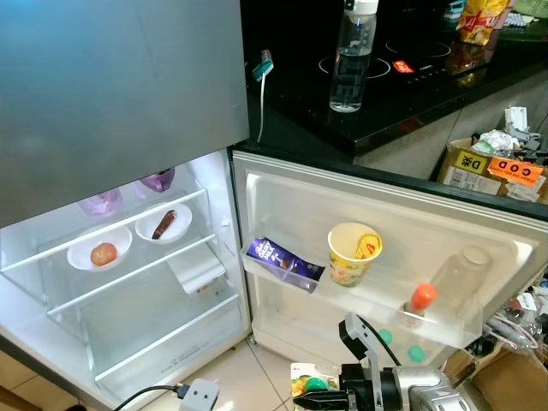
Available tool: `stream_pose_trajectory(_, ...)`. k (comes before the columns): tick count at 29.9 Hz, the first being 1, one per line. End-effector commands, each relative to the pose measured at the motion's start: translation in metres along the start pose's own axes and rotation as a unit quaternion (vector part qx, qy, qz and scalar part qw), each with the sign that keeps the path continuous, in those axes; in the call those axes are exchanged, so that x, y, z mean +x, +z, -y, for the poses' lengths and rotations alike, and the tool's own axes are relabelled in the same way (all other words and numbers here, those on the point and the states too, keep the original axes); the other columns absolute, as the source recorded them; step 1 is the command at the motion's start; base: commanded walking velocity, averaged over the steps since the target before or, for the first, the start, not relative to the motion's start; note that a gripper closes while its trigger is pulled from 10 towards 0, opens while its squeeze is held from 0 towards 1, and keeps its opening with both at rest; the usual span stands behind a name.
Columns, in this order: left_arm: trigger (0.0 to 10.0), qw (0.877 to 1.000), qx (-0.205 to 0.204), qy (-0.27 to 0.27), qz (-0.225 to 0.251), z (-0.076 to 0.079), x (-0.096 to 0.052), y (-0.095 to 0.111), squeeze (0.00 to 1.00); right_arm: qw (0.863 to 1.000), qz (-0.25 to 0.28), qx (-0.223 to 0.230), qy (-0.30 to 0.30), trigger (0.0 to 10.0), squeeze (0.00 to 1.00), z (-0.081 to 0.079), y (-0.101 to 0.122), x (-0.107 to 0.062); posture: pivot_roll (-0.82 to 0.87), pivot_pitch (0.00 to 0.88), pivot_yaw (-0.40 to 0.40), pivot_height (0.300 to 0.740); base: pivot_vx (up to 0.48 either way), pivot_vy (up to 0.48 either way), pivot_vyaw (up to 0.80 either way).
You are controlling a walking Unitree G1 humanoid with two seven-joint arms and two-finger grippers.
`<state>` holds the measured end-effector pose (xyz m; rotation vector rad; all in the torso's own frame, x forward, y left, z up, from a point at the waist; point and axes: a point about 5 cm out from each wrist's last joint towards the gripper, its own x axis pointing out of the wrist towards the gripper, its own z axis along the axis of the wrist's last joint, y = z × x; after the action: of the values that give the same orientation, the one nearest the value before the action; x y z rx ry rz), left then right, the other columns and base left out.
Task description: Restocking fridge
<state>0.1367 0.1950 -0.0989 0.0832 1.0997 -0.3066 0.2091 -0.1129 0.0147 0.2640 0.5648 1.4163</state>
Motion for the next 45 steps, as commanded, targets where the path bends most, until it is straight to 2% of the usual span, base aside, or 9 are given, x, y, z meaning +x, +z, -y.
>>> stream_pose_trajectory(1,10.0,1.0,-0.004,0.0,-0.011,0.002,0.0,-0.006,0.0,1.0,0.008,-0.003,-0.002,10.0,0.0,-0.001,0.003,0.0,-0.07,0.0,-0.026,0.74,-0.36,0.0,0.0)
stream_pose_trajectory(8,10.0,1.0,-0.004,-0.001,-0.011,0.003,0.0,-0.006,0.0,0.999,0.014,-0.014,-0.035,10.0,0.0,0.005,0.006,0.0,-0.07,0.0,-0.026,0.74,-0.351,0.0,0.0)
stream_pose_trajectory(12,10.0,1.0,0.001,0.002,-0.005,0.002,0.0,-0.004,0.0,0.998,0.021,-0.019,-0.058,10.0,0.0,0.01,0.009,-0.001,-0.07,0.0,-0.026,0.74,0.0,0.0,0.0)
stream_pose_trajectory(28,10.0,1.0,0.014,-0.002,-0.002,0.0,-0.001,-0.002,0.0,0.997,0.023,-0.023,-0.071,10.0,0.0,0.012,0.009,0.0,-0.07,0.0,-0.025,0.74,0.0,0.0,0.0)
stream_pose_trajectory(38,10.0,1.0,0.017,-0.003,-0.007,0.0,-0.001,-0.004,0.0,0.996,0.025,-0.028,-0.078,10.0,0.0,0.014,0.011,0.0,-0.08,0.0,-0.025,0.74,0.0,-0.384,0.0)
stream_pose_trajectory(45,10.0,1.0,0.01,0.004,0.002,-0.002,-0.001,-0.001,0.0,0.996,0.023,-0.034,-0.082,10.0,0.0,0.015,0.013,0.001,-0.08,0.0,-0.026,0.74,0.0,0.0,0.0)
